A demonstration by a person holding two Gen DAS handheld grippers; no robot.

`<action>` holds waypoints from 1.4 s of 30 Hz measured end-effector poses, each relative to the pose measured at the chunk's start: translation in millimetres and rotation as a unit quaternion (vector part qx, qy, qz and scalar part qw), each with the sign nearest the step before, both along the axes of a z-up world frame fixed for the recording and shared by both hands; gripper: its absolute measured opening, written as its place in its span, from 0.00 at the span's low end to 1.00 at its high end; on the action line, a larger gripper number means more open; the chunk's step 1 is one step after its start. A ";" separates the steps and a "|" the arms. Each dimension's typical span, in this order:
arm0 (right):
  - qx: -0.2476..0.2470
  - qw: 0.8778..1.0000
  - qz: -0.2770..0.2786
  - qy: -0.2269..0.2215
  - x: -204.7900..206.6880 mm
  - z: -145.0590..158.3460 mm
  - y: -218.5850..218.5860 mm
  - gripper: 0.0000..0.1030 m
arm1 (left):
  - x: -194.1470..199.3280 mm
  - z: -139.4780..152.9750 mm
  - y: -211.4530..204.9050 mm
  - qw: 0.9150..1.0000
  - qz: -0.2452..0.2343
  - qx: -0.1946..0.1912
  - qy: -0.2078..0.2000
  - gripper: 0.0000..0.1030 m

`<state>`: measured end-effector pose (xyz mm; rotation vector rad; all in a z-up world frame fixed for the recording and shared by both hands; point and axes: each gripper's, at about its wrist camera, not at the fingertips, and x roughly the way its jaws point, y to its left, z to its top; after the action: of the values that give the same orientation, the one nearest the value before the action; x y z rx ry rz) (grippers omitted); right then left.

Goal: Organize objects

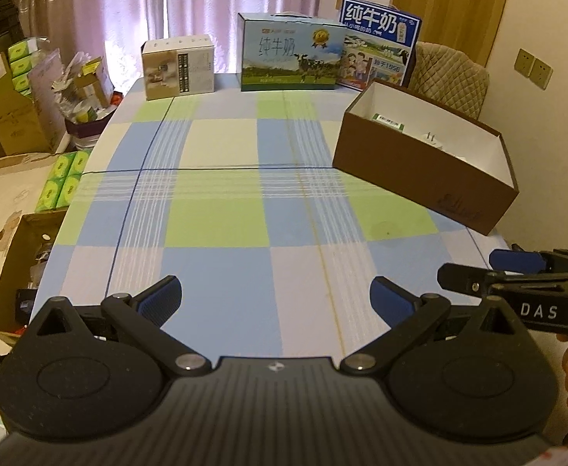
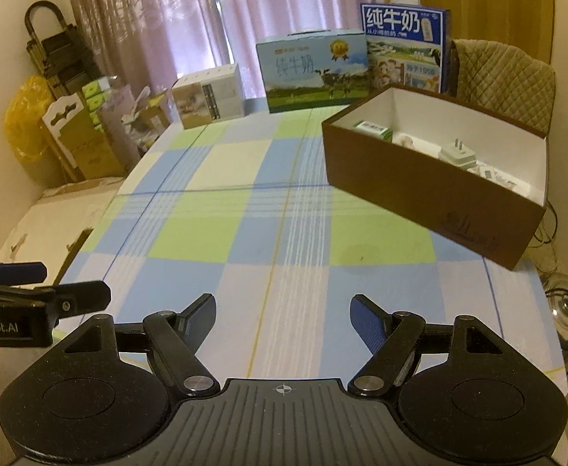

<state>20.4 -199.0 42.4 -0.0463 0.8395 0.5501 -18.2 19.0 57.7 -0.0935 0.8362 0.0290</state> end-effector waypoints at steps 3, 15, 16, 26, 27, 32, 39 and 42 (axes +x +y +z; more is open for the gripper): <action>-0.003 1.000 0.002 0.004 -3.4 -6.2 1.4 0.71 | -3.8 -4.5 2.4 1.000 0.008 0.004 0.001 0.99; -0.008 1.000 0.009 0.015 -14.3 -24.0 8.0 0.71 | -13.1 -23.8 11.0 1.000 0.019 0.001 0.016 0.99; -0.008 1.000 0.009 0.015 -14.5 -24.7 8.4 0.71 | -13.0 -24.1 11.0 1.000 0.019 0.001 0.016 0.99; -0.011 1.000 0.009 0.023 -11.2 -31.3 10.2 0.71 | -11.0 -33.9 13.3 0.999 0.026 -0.003 0.025 0.99; -0.011 1.000 0.010 0.024 -10.6 -31.4 10.3 0.71 | -10.2 -34.5 13.3 0.999 0.026 -0.004 0.026 0.99; -0.009 1.000 0.011 0.024 -9.1 -31.1 9.7 0.71 | -8.7 -37.5 14.1 0.999 0.030 -0.003 0.030 0.99; -0.007 1.000 0.011 0.027 -6.7 -31.9 10.2 0.71 | -7.1 -39.8 13.4 0.999 0.031 -0.001 0.034 0.99; -0.008 0.999 0.011 0.029 -6.0 -32.7 10.6 0.71 | -6.6 -40.7 12.6 0.999 0.032 0.000 0.035 0.99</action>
<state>14.4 -188.4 9.7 -0.0536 0.9008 0.5681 -24.8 31.6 16.9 -0.1203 0.9041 0.0917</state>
